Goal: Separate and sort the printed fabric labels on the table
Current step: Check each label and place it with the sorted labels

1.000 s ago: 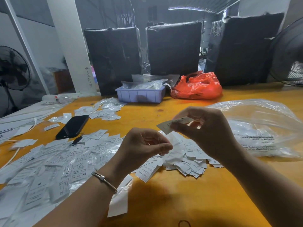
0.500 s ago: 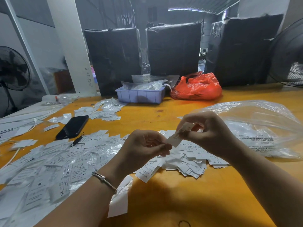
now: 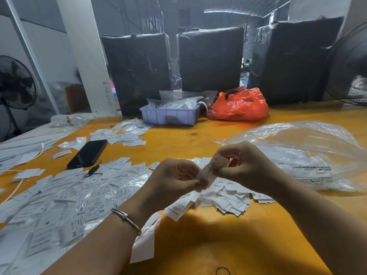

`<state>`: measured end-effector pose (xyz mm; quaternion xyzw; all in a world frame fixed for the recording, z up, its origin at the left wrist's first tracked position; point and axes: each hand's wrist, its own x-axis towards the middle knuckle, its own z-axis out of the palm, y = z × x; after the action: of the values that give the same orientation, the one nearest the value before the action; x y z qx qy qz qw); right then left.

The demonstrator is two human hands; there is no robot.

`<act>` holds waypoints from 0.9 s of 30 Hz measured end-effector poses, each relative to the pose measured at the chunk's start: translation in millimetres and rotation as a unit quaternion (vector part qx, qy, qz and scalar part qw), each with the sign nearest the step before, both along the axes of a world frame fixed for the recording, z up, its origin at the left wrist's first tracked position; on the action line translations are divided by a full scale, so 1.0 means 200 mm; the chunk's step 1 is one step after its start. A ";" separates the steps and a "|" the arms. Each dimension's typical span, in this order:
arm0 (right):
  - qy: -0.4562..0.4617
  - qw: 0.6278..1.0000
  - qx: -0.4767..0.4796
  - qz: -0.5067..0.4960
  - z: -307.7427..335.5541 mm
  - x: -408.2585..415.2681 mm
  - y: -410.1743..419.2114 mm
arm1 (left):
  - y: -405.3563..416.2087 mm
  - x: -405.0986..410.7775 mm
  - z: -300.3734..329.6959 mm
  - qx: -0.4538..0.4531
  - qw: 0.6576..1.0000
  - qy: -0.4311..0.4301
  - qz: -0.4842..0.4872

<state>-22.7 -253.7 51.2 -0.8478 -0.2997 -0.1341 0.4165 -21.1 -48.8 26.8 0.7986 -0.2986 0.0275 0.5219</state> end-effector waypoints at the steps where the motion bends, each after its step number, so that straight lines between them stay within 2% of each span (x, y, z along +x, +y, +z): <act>1: -0.004 1.000 0.014 -0.005 0.00 0.00 0.00 | 0.00 0.00 0.00 -0.005 1.000 0.005 0.002; 5: -0.002 0.997 0.081 0.007 0.01 -0.01 0.01 | 0.00 -0.01 0.02 -0.029 0.999 0.026 0.005; 13: 0.024 0.998 0.052 -0.004 0.00 0.00 0.02 | -0.02 -0.02 0.03 -0.070 0.994 0.087 0.000; 19: -0.047 0.994 0.086 -0.049 0.01 -0.01 0.03 | -0.02 -0.02 0.02 -0.081 0.991 0.105 0.005; 27: 0.003 0.995 0.098 -0.014 -0.01 -0.03 0.05 | -0.02 -0.02 0.02 -0.105 0.987 0.121 -0.007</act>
<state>-28.0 -244.2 49.4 -0.8075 -0.2725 -0.1659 0.4962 -24.7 -52.7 31.1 0.7350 -0.2341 -0.0414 0.6351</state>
